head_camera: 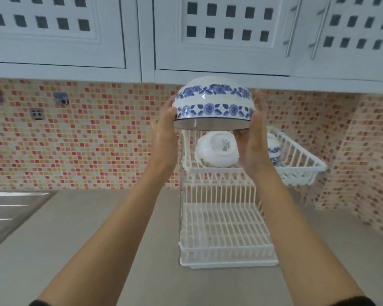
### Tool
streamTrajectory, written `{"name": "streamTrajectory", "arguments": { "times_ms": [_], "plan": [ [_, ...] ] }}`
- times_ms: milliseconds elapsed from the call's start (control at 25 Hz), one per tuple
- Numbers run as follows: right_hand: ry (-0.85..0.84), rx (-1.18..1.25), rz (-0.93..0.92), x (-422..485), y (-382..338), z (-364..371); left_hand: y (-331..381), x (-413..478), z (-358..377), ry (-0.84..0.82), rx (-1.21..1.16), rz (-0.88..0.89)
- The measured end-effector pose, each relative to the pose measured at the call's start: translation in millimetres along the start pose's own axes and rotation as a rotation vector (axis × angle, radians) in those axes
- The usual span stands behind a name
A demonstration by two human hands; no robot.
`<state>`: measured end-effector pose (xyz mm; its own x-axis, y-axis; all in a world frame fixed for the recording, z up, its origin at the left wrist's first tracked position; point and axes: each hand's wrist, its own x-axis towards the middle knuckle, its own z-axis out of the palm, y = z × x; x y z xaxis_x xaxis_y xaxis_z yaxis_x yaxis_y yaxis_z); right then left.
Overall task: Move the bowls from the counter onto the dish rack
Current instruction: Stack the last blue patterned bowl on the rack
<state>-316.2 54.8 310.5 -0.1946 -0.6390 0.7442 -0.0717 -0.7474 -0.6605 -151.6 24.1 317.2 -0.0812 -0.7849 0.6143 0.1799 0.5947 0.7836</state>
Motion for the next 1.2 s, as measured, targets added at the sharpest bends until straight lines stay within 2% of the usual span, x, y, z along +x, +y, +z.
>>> {"name": "streamTrajectory", "arguments": {
  "times_ms": [200, 440, 640, 760, 1000, 1200],
  "plan": [
    [-0.112, -0.307, 0.038, 20, -14, -110, -2, 20, 78, -0.313, 0.113, 0.013],
    [-0.354, -0.375, 0.135, 48, -18, -213, -42, 37, 142, -0.416, 0.273, -0.005],
    [-0.464, -0.491, 0.268, 63, 9, -265, -84, 54, 169, -0.631, 0.360, -0.093],
    [-0.554, -0.606, 0.292, 68, 33, -277, -102, 56, 178, -0.632, 0.450, -0.131],
    [-0.612, -0.966, 0.175, 70, 72, -281, -114, 52, 202, -0.546, 0.798, 0.020],
    [-0.683, -1.087, 0.144, 76, 81, -275, -122, 47, 210, -0.516, 0.917, 0.021]
  ]
}}
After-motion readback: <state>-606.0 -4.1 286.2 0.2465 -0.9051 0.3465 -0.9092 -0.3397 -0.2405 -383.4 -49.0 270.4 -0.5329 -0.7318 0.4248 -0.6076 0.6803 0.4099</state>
